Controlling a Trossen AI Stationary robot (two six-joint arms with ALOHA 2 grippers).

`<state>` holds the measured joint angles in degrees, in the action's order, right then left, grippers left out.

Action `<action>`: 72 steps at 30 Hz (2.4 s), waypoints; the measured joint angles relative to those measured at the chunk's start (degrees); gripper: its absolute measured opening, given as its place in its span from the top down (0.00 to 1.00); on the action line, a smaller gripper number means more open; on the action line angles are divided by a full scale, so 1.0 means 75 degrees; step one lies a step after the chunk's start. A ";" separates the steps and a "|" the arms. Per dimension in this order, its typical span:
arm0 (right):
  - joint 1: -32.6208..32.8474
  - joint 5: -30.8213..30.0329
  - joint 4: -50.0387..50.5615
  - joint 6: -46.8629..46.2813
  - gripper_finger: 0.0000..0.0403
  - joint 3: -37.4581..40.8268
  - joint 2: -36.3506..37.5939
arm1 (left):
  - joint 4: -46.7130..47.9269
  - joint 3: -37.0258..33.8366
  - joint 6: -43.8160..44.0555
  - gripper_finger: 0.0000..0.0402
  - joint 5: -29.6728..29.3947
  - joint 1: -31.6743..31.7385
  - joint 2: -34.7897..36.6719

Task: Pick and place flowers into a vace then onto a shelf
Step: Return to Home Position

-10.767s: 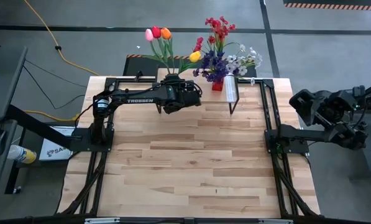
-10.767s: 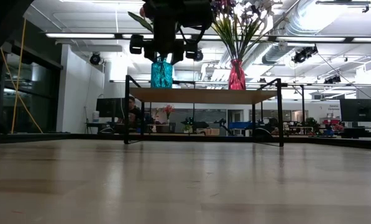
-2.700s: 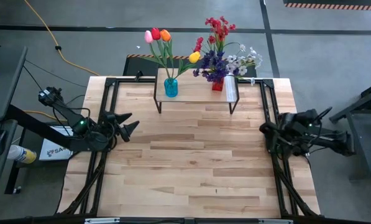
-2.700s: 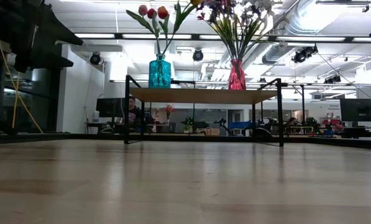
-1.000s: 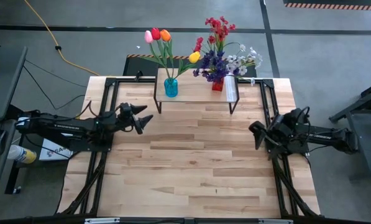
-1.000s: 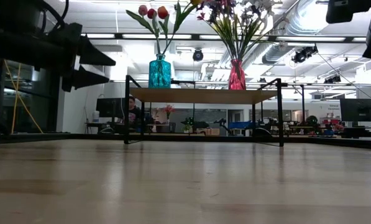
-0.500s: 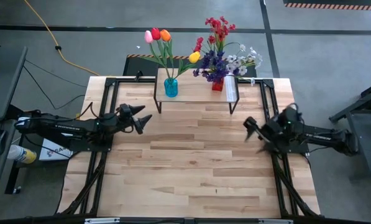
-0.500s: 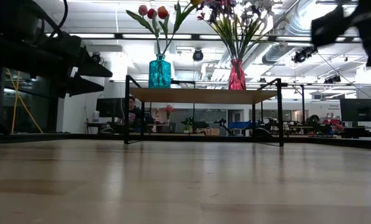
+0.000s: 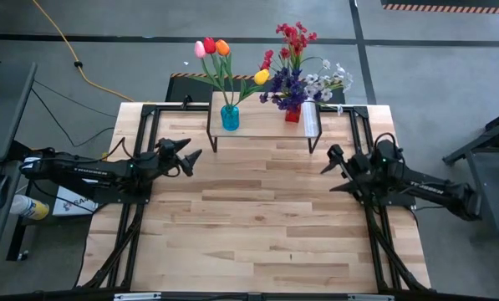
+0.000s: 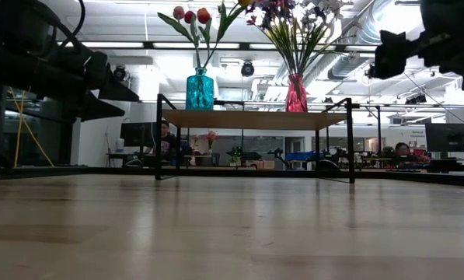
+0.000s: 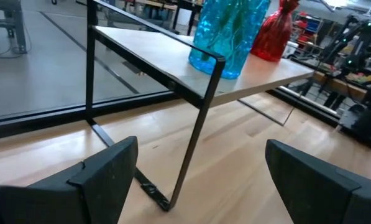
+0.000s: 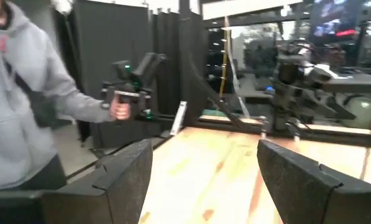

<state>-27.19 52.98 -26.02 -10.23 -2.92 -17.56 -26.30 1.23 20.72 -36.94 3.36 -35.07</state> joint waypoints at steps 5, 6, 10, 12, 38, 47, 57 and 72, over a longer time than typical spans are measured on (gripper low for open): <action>-0.0456 0.0062 0.0111 -0.0066 0.31 0.0000 0.0003 | 0.0095 0.0000 0.0051 0.04 -0.0019 0.0000 -0.0003; -0.0562 0.0060 0.0253 0.0065 0.31 0.0000 0.0003 | 0.0098 0.0000 0.0057 0.04 -0.0022 0.0000 -0.0003; -0.0895 0.0040 0.0502 0.0513 0.31 0.0003 0.0003 | 0.0100 0.0000 0.0039 0.04 -0.0162 -0.0003 -0.0002; -0.1013 0.0031 0.0524 0.0667 0.31 0.0003 0.0003 | 0.0125 0.0000 0.0039 0.04 -0.0415 -0.0003 -0.0003; 0.2275 -0.4258 -0.0052 0.0515 0.31 0.0315 -0.0009 | 0.0319 0.0003 -0.0389 0.04 -0.1996 -0.0003 -0.0006; 0.2298 -0.4416 -0.0072 0.0675 0.31 0.0318 -0.0009 | 0.0322 -0.0047 -0.0107 0.04 -0.2369 -0.0001 -0.0003; 0.2298 -0.4401 0.0027 0.0768 0.31 0.0321 -0.0009 | 0.0314 -0.0061 0.0132 0.04 -0.2353 -0.0003 -0.0003; 0.2295 -0.4393 0.0015 0.0567 0.31 0.0323 -0.0009 | 0.0346 -0.0082 0.0089 0.04 -0.2132 -0.0002 -0.0005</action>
<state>-9.98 20.03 -25.91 -5.98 -0.49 -17.63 -23.70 0.62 21.39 -52.93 3.34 -35.11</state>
